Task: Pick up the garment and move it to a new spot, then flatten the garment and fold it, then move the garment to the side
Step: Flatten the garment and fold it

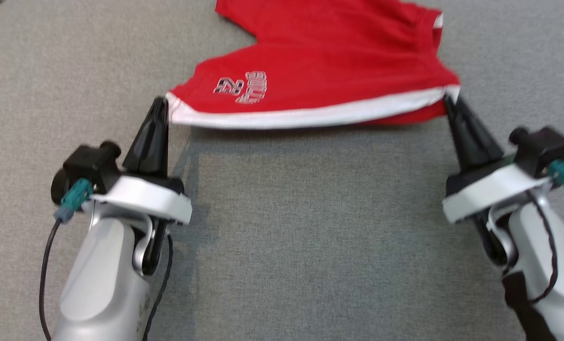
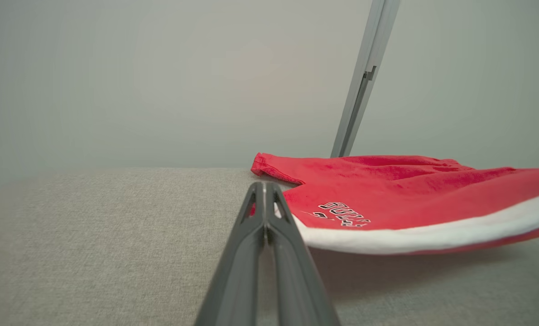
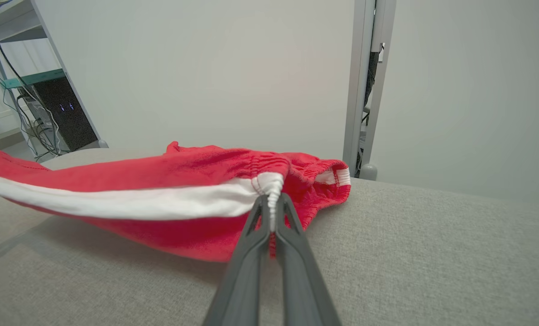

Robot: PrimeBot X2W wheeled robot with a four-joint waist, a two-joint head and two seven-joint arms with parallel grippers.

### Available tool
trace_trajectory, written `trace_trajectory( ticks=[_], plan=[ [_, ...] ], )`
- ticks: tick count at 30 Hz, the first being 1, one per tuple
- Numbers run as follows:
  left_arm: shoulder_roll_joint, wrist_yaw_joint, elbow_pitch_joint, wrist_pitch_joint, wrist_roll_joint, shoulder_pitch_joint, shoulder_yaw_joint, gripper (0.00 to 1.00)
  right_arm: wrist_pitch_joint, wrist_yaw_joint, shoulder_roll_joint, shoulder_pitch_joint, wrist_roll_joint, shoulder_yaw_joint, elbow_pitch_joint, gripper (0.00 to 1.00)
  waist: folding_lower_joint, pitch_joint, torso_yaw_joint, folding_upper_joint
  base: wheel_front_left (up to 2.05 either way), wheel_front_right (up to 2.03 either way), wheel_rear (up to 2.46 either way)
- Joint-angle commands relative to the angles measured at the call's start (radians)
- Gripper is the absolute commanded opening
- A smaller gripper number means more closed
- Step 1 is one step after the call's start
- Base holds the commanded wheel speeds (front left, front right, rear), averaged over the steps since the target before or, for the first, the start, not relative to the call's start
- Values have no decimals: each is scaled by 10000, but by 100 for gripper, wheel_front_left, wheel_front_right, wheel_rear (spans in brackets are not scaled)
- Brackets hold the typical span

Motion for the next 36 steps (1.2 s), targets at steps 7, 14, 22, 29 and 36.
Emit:
trace_trajectory(
  ticks=[7,14,22,29,36],
  plan=[
    [11,-19,89,-18,-280,1358,184,0,5,-3,198,1443,82,304,-111,0,0,-1282,-139,0,0,0,0],
    [8,-20,163,-18,-168,2764,130,0,5,-3,395,2782,337,289,-131,0,0,-2426,-204,0,0,0,0],
    [55,-20,50,-18,-215,4096,433,0,7,-3,395,3973,383,641,-241,0,0,-3448,-275,0,0,0,0],
    [23,-20,-114,-18,-300,5255,937,0,5,-3,273,5246,581,1161,-570,0,0,-4050,-348,0,0,0,0],
    [19,-21,-289,-18,-349,6145,1331,0,7,-3,-10,6150,817,1725,-912,0,0,-4229,-495,0,0,0,0]
  ],
)
